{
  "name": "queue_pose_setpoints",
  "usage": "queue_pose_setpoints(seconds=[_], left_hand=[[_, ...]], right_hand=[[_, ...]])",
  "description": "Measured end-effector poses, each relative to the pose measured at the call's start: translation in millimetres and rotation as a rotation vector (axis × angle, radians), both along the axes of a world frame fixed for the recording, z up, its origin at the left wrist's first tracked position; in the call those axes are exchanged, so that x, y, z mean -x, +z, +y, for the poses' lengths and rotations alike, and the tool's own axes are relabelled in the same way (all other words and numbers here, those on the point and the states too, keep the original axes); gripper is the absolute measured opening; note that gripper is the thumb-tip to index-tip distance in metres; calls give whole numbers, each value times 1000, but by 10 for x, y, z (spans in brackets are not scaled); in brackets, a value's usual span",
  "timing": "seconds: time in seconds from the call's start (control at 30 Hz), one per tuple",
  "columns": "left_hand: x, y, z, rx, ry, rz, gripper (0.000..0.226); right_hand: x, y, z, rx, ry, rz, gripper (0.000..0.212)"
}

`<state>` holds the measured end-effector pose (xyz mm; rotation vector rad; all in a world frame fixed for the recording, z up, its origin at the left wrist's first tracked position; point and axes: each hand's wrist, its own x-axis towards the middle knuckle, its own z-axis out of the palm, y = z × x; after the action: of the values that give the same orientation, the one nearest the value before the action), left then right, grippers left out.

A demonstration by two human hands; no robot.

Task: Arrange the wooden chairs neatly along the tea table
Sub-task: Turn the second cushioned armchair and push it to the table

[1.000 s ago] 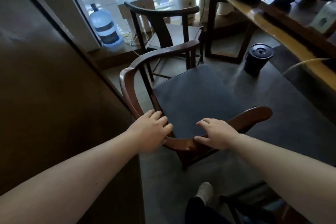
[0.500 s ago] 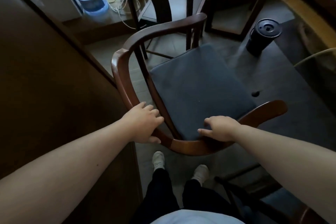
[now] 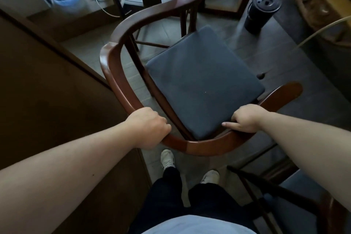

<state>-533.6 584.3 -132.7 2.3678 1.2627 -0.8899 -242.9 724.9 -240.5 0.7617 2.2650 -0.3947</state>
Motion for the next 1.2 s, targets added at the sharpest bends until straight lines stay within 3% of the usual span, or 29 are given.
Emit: queue_pose_setpoints(seconds=[0.23,0.43,0.7,1.03,1.2], left_hand=[[-97,-63,-48,-6,40,129,16],[-222,-103,-138,-69,153,209,13],[-456,-155,-133,-94,120,184,14],[-828,-160,14,-83,41,169,15],[-763,-97,80,-28,2,95,26]], right_hand=[[-58,-82,-5,-127,-46,95,60],[-52,-56,-24,-103,-70,106,56],[-363,0,-101,-105,-104,86,43],[-803,92,-105,-58,-181,46,41],[-922,67,-92,-77,-113,29,48]])
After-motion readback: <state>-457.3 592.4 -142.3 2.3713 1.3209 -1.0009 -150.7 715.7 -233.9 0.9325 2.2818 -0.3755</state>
